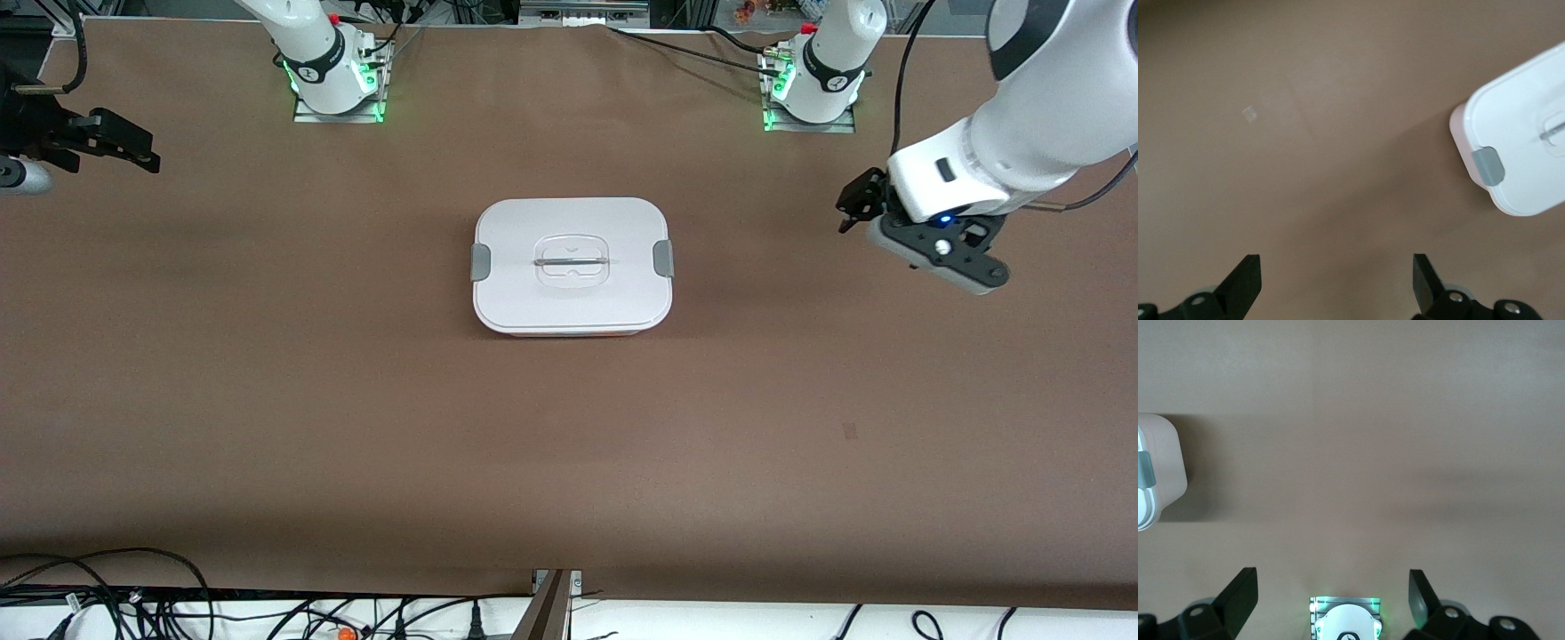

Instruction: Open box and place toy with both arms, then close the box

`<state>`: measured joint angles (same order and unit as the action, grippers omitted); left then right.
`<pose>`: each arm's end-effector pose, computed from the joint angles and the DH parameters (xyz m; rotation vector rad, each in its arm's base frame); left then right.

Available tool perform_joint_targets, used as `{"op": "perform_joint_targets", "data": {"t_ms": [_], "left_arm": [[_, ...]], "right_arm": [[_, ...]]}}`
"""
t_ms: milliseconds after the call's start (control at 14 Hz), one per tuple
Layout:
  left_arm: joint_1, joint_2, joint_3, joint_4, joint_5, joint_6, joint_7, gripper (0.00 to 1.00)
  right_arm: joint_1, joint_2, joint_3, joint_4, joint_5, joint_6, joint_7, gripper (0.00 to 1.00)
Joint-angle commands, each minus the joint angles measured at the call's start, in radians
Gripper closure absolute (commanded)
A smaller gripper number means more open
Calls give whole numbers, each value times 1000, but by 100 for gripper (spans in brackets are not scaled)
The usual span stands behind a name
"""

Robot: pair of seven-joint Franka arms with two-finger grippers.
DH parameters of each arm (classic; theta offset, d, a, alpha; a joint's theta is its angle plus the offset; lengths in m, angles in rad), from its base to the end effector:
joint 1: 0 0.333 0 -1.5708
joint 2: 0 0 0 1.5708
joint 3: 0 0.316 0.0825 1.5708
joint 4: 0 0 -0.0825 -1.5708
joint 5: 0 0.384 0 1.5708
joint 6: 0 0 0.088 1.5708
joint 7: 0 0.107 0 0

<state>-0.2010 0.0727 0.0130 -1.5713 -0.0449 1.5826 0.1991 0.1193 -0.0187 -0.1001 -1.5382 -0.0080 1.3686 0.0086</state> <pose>0.5644 -0.1125 0.5843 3.0387 -0.5926 -0.0947 0.5267 0.0086 0.6335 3.1245 0.0152 -0.2362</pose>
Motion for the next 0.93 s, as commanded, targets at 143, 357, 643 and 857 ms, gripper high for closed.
{"op": "perform_joint_targets", "data": {"t_ms": [143,357,643,857], "left_arm": [[125,-116,42,-156,-7,46,-55,0],[124,-174,44,-222,-3,49,-69,0],[106,-240,51,-308,0,100,-70,0],[104,-238,51,-303,7,94,-70,0]], "right_arm": [[-6,8,5,21,-7,-9,14,0],[-6,8,5,21,-9,-2,13,0],[-6,10,5,21,-9,-3,10,0],[-6,11,5,21,-10,0,11,0]]}}
